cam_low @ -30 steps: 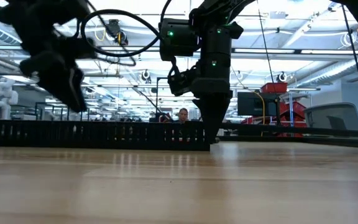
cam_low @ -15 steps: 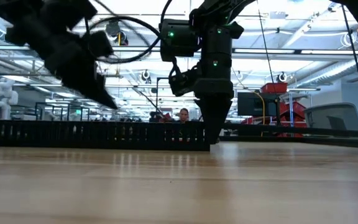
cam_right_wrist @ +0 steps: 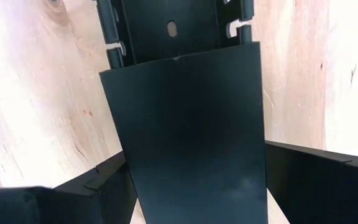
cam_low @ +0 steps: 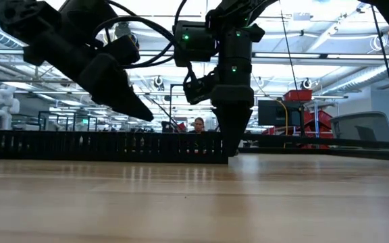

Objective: Ziptie cables

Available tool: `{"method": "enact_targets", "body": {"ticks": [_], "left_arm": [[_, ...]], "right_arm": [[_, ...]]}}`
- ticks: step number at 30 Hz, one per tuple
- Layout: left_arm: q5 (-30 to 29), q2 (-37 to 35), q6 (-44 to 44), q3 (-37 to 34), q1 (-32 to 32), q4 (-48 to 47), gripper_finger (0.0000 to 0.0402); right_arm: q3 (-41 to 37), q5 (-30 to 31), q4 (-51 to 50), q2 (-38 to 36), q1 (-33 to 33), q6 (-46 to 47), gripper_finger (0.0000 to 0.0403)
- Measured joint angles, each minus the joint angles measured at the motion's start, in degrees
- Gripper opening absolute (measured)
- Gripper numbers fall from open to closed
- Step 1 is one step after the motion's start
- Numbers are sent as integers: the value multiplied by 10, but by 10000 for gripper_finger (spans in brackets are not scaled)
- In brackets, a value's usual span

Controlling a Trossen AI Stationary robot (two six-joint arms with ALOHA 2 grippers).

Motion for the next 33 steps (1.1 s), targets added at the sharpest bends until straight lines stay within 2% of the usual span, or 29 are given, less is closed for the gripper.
{"method": "enact_targets", "body": {"ticks": [5, 17, 23, 33], "left_arm": [[0, 24, 32, 0, 0, 36, 256], [-15, 36, 63, 0, 2, 115, 256], [-6, 74, 68, 0, 8, 170, 256], [23, 77, 65, 0, 7, 173, 256]], "right_arm": [[0, 0, 0, 0, 0, 0, 289], [0, -2, -6, 0, 0, -1, 239], [0, -2, -6, 0, 0, -5, 241], [0, -1, -26, 0, 0, -52, 247]]}}
